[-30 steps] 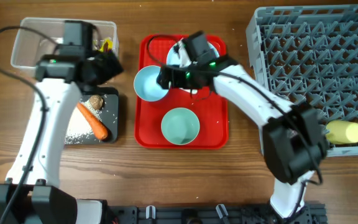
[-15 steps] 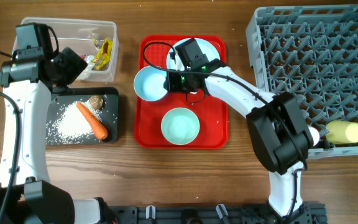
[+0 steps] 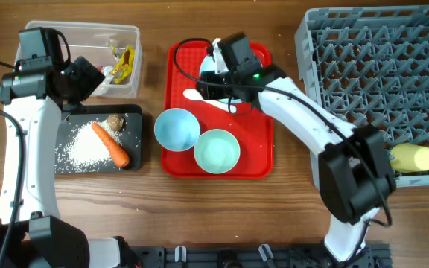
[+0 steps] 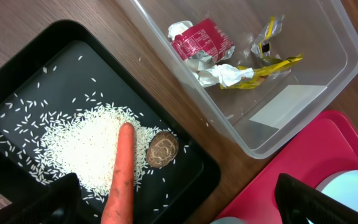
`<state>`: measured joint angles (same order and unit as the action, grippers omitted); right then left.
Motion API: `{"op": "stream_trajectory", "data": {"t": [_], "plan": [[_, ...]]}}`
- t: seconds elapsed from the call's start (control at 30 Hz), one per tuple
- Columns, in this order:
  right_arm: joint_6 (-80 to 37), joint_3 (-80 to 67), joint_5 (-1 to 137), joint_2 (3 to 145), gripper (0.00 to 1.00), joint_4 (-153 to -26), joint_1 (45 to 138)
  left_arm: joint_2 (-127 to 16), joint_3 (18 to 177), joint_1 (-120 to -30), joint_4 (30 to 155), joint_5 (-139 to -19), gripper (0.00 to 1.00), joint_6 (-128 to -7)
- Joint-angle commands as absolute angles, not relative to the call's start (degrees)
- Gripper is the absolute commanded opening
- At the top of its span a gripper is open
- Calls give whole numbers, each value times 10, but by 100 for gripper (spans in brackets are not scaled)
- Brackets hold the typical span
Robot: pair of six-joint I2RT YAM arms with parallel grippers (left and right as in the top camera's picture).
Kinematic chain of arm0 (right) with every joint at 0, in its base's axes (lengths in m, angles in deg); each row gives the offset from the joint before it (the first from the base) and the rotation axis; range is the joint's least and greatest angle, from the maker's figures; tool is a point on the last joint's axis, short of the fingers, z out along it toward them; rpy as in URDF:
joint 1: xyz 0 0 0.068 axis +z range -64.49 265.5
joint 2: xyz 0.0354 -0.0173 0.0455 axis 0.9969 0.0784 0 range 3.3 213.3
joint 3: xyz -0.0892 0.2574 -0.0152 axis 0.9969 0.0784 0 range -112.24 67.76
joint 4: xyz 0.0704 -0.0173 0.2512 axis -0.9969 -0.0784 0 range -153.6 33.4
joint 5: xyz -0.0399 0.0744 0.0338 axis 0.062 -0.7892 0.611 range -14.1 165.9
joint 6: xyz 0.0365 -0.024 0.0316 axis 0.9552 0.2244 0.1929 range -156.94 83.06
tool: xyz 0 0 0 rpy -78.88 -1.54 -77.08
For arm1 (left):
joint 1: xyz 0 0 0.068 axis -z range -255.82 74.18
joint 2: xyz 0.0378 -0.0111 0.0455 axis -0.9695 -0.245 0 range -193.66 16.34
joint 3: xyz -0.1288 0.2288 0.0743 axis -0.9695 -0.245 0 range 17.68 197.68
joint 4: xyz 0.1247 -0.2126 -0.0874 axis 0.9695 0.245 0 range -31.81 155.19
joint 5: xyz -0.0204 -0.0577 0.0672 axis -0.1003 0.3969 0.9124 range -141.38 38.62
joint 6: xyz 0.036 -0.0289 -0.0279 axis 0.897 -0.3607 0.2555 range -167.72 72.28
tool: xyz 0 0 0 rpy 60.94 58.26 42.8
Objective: Sort waste into correct bins and load items into the dishwasher rack
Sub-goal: 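Grasp the light blue bowl on the red tray with the right gripper, then carry the light blue bowl with the right gripper into the dish rack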
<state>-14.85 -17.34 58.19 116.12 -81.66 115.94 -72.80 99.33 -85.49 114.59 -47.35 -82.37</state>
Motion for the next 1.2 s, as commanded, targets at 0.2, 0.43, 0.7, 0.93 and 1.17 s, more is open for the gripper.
{"op": "stream_trajectory", "data": {"t": [0.2, 0.43, 0.7, 0.93, 1.17], "plan": [[-153, -169, 566, 1244, 57, -884, 1246, -725, 994, -857, 1146, -468, 100, -831], [-129, -169, 566, 1248, 10, -884, 1236, -725, 994, -857, 1146, -468, 100, -831], [-133, -174, 567, 1215, 4, -892, 1232, -725, 994, -857, 1146, -468, 100, -831], [-143, -175, 810, 1019, 4, -938, 1170, -725, 994, -857, 1146, -468, 100, -831], [-244, -173, 1290, 976, 4, -839, 1049, -725, 994, -857, 1146, -468, 100, -831]]}}
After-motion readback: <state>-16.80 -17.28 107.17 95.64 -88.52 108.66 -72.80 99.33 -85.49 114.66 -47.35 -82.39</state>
